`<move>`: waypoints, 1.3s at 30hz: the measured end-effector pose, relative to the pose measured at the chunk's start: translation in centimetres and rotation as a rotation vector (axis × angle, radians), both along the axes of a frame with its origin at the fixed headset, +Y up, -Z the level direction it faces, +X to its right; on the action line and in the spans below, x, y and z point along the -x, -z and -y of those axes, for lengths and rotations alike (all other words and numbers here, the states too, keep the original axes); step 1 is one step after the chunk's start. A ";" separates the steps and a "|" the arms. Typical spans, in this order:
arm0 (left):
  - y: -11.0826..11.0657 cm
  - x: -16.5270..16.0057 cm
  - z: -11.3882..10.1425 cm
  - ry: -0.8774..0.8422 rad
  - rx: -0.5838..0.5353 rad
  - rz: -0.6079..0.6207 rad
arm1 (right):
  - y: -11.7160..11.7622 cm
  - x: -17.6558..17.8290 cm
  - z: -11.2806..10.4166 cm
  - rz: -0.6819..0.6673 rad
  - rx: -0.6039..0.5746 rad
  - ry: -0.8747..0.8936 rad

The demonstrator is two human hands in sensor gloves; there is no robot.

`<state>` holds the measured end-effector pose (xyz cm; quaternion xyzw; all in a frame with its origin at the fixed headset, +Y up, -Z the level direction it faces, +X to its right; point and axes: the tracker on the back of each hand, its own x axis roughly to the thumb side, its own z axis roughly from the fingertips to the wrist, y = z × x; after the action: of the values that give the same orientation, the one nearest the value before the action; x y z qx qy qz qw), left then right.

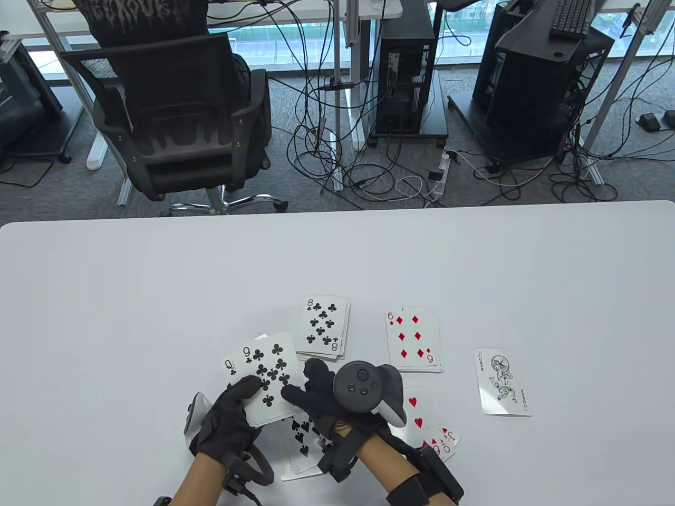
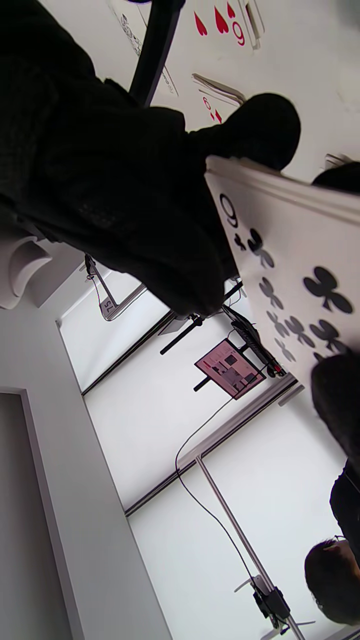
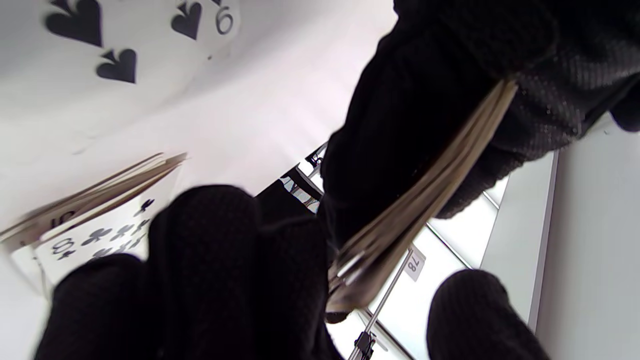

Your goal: Playing card suit sorting

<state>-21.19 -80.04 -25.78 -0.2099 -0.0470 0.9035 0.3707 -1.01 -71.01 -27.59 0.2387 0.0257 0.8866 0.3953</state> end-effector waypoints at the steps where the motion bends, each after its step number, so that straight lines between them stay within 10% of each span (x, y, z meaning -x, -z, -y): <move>1: 0.0 0.0 0.0 0.012 -0.005 0.001 | 0.0 0.2 0.0 0.003 -0.014 -0.032; 19: 0.2 -0.1 0.1 -0.001 -0.005 0.004 | 2.0 -0.7 0.9 0.141 0.019 0.117; 32: 0.1 0.1 0.3 0.010 0.039 -0.013 | 10.3 -4.3 -0.2 0.414 0.146 0.230; 39: 0.2 0.3 0.0 0.002 0.033 -0.030 | 12.4 -2.8 2.8 0.533 0.198 -0.028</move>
<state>-21.47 -80.02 -26.01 -0.2025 -0.0264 0.9068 0.3688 1.82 -73.82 -40.00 -0.0428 0.0107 0.9167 0.3970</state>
